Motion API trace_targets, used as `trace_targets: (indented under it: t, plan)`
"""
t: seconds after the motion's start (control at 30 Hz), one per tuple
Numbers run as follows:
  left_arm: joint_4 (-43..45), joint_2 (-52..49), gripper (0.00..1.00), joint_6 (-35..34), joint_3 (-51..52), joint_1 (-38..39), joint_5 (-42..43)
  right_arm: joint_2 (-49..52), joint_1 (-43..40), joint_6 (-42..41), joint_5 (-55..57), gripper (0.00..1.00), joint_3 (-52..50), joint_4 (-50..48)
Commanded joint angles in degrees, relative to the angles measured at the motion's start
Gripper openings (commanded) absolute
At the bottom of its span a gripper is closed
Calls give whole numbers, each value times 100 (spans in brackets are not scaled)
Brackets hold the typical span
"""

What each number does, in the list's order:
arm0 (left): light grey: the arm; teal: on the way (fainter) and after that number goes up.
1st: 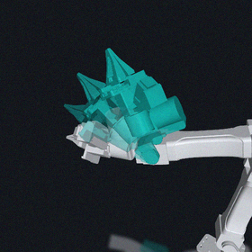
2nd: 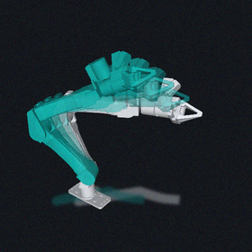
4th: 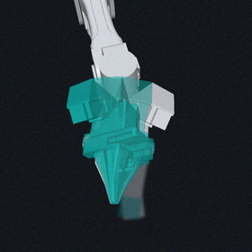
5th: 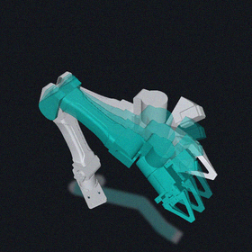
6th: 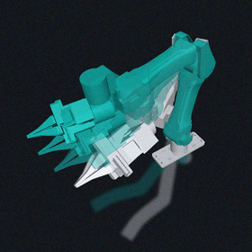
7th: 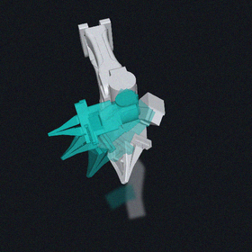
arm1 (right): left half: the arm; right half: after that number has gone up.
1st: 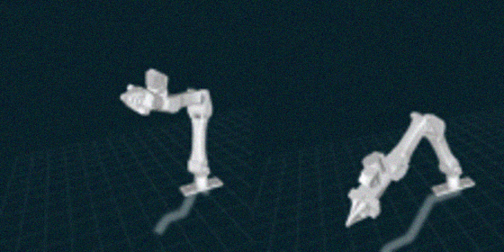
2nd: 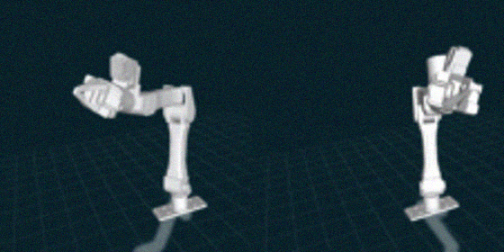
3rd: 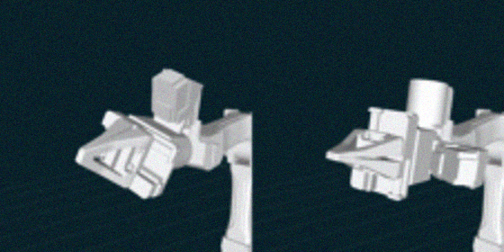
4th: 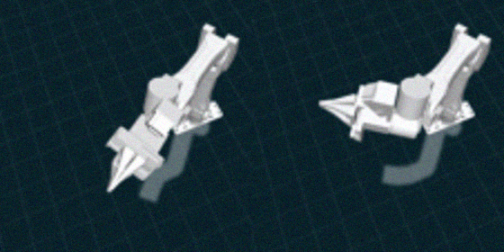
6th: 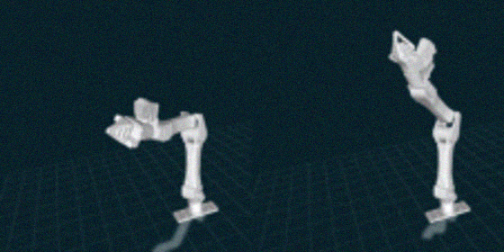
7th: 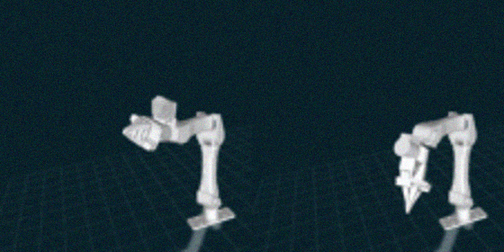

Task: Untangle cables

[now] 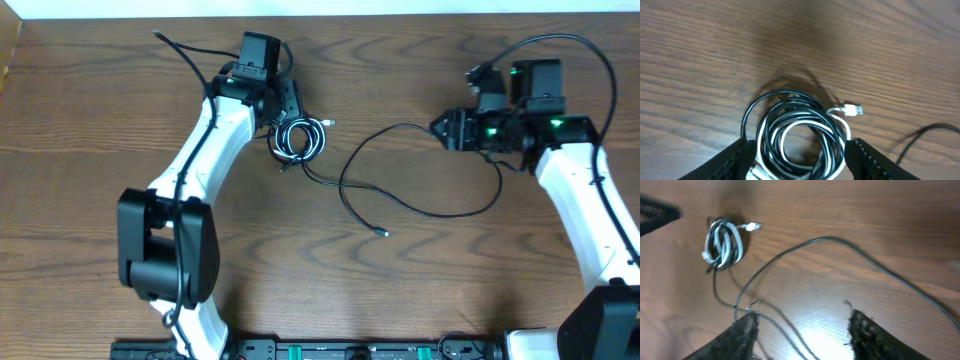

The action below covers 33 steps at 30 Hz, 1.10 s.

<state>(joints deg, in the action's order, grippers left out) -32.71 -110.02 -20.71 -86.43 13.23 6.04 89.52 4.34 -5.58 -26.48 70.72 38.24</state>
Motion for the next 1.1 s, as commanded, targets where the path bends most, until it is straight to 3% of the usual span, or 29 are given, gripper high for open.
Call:
trace_targets:
  t: [0.0, 0.33, 0.67, 0.73, 0.8, 0.83, 0.97, 1.07]
  plan:
    - [146, -258, 62, 98, -59, 15, -50, -9, 367, 55, 0, 54, 42, -48]
    - [555, -662, 63, 96, -52, 55, 621, 452, 1246, 52, -2, 47, 42, -264]
    - [610, -1062, 62, 9, -50, 72, 636, 1207, 2024, 52, -7, 45, 42, -658]
    - [605, -1086, 48, 9, -39, 66, 634, 1327, 2164, 52, -7, 45, 42, -754]
    - [588, -1086, 27, 2, -37, 55, 605, 1447, 2299, 50, -7, 45, 42, -844]
    - [505, -1086, 10, -195, -37, 50, 332, 1532, 2398, 48, -7, 45, 42, -892]
    - [-66, -1086, 7, -1294, -37, 13, -817, 1628, 2581, 46, -4, 45, 42, -887]
    - [-310, -1086, 7, -1563, -37, -72, -898, 1652, 2686, 48, -7, 46, 42, -940]
